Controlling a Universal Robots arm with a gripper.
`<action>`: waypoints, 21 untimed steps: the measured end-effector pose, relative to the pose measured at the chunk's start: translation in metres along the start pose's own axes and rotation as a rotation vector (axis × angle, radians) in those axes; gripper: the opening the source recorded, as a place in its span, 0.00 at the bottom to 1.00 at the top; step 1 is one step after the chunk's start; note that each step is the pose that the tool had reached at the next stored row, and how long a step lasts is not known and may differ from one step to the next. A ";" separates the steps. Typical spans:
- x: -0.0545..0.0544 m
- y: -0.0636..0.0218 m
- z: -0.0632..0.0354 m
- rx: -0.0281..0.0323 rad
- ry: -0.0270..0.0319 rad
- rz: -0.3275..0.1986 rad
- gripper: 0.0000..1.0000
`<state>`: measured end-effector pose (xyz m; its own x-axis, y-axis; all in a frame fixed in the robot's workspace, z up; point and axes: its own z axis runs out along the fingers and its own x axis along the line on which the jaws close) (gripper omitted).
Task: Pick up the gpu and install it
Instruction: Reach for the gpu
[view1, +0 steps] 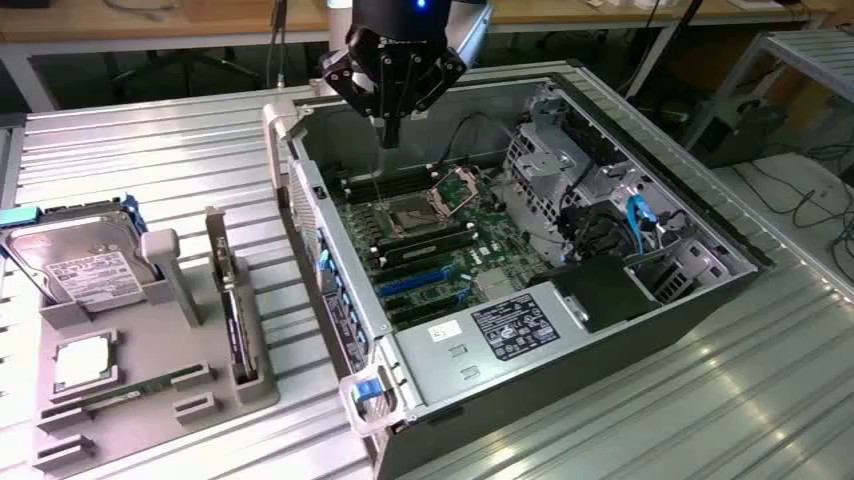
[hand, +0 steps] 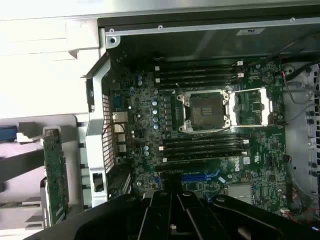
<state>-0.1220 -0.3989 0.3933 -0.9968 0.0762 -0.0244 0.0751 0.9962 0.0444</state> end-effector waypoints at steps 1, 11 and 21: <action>0.001 0.0000 -0.0001 0.0001 0.0000 0.000 0.11; 0.007 -0.0005 -0.0002 0.0000 0.0000 0.000 0.11; 0.014 -0.0011 -0.0004 -0.0001 0.0000 0.000 0.11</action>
<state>-0.1362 -0.3989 0.3933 -0.9968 0.0762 -0.0245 0.0751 0.9962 0.0444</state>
